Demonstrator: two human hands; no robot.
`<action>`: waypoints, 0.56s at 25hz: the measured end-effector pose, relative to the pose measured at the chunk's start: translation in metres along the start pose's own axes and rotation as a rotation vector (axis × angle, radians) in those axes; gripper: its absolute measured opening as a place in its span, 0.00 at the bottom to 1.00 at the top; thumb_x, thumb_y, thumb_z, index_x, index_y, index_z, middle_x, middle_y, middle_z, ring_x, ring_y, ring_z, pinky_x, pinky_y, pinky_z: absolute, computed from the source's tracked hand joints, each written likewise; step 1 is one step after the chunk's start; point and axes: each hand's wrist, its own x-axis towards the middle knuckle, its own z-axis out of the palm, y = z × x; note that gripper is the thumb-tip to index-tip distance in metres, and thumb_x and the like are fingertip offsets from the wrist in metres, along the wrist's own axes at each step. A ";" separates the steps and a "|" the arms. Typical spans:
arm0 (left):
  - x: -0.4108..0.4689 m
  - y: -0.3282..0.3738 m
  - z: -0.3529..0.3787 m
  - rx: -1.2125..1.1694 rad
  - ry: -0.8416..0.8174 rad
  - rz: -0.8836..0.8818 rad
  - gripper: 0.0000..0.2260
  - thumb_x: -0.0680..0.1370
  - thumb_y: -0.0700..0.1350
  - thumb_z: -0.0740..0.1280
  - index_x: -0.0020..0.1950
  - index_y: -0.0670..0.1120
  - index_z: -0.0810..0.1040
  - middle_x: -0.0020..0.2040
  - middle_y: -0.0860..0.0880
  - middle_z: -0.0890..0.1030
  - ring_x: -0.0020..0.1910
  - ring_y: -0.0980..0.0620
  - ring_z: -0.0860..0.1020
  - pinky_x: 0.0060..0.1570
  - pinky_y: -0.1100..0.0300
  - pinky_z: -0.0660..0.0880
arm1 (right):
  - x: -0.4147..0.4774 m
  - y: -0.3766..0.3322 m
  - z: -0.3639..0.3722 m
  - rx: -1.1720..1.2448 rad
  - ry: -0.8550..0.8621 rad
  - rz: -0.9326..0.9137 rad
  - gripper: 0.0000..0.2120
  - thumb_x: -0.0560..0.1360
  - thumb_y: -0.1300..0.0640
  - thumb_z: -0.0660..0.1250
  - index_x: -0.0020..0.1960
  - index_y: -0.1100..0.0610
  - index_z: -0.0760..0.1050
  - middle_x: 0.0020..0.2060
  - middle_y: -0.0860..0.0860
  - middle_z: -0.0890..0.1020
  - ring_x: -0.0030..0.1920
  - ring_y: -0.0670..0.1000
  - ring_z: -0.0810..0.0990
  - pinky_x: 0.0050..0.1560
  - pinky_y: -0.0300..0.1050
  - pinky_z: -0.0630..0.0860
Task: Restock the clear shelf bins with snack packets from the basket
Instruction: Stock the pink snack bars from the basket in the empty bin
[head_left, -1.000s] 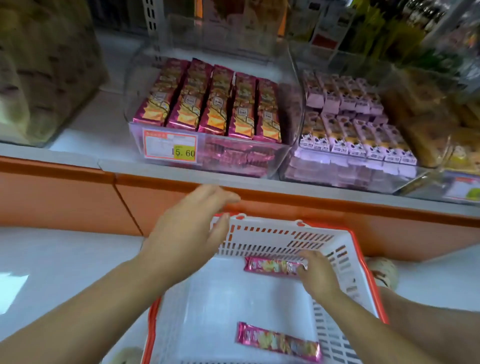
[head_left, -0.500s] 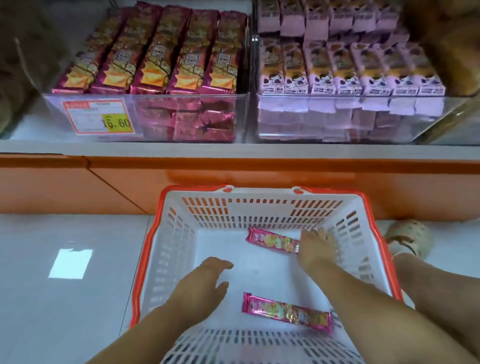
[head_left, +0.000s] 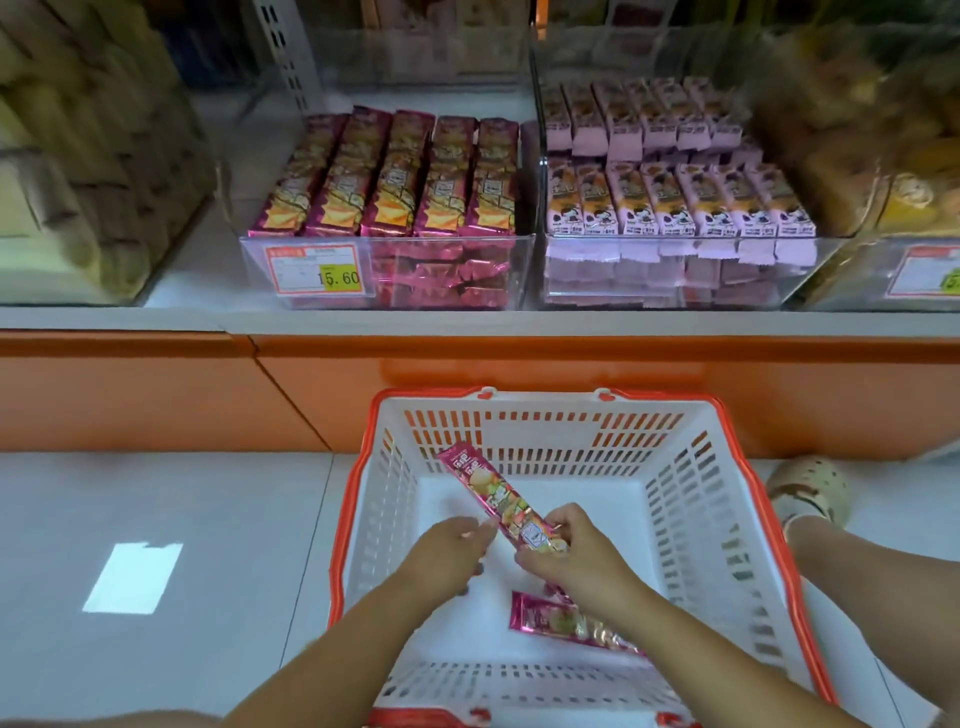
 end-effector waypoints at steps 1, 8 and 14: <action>-0.007 0.007 -0.001 -0.204 -0.021 -0.017 0.19 0.79 0.57 0.62 0.63 0.46 0.76 0.57 0.49 0.81 0.54 0.51 0.80 0.54 0.55 0.78 | -0.010 -0.003 0.003 0.011 0.011 -0.054 0.19 0.70 0.53 0.75 0.53 0.51 0.67 0.50 0.52 0.79 0.34 0.49 0.78 0.35 0.42 0.75; -0.036 0.027 -0.023 -0.396 -0.042 0.127 0.09 0.79 0.48 0.66 0.59 0.50 0.77 0.51 0.49 0.85 0.50 0.51 0.83 0.52 0.55 0.80 | -0.052 -0.028 -0.010 0.223 -0.096 -0.103 0.10 0.77 0.59 0.68 0.57 0.57 0.74 0.46 0.55 0.85 0.41 0.51 0.82 0.40 0.41 0.76; -0.061 0.053 -0.042 -0.209 -0.027 0.286 0.09 0.80 0.50 0.65 0.58 0.52 0.77 0.51 0.52 0.84 0.49 0.55 0.83 0.52 0.55 0.80 | -0.068 -0.052 -0.013 0.244 -0.108 -0.148 0.15 0.76 0.63 0.68 0.60 0.52 0.74 0.44 0.54 0.86 0.42 0.50 0.83 0.39 0.38 0.76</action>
